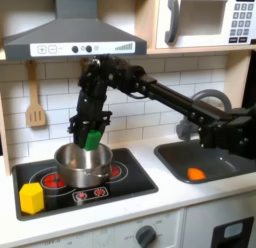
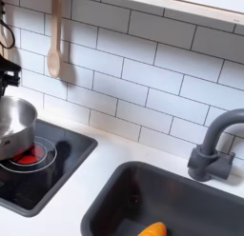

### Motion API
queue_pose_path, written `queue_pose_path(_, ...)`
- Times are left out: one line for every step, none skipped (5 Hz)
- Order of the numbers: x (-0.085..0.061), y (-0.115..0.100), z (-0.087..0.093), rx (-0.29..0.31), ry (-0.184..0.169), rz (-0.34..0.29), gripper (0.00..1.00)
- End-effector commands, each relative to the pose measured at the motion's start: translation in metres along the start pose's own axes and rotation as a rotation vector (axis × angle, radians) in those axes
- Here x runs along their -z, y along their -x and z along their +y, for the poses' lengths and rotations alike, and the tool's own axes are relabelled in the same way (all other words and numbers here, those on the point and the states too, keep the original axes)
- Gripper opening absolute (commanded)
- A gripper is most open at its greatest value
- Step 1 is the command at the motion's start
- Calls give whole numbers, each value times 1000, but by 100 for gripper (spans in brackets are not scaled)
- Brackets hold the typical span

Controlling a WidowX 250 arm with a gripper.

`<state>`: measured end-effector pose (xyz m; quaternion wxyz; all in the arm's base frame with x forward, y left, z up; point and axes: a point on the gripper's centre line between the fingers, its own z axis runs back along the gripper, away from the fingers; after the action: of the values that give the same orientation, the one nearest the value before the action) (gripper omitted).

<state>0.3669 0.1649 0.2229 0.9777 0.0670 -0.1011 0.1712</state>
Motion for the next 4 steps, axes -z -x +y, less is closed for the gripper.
queue_pose_path(2, 0, 4, -5, -3, -1, 100)
queue_pose_path(5, 0, 2, -1, -3, 1, 100)
queue_pose_path(0, 0, 6, -23, -6, -16, 100)
queue_pose_path(7, 6, 9, -43, -11, 8, 100)
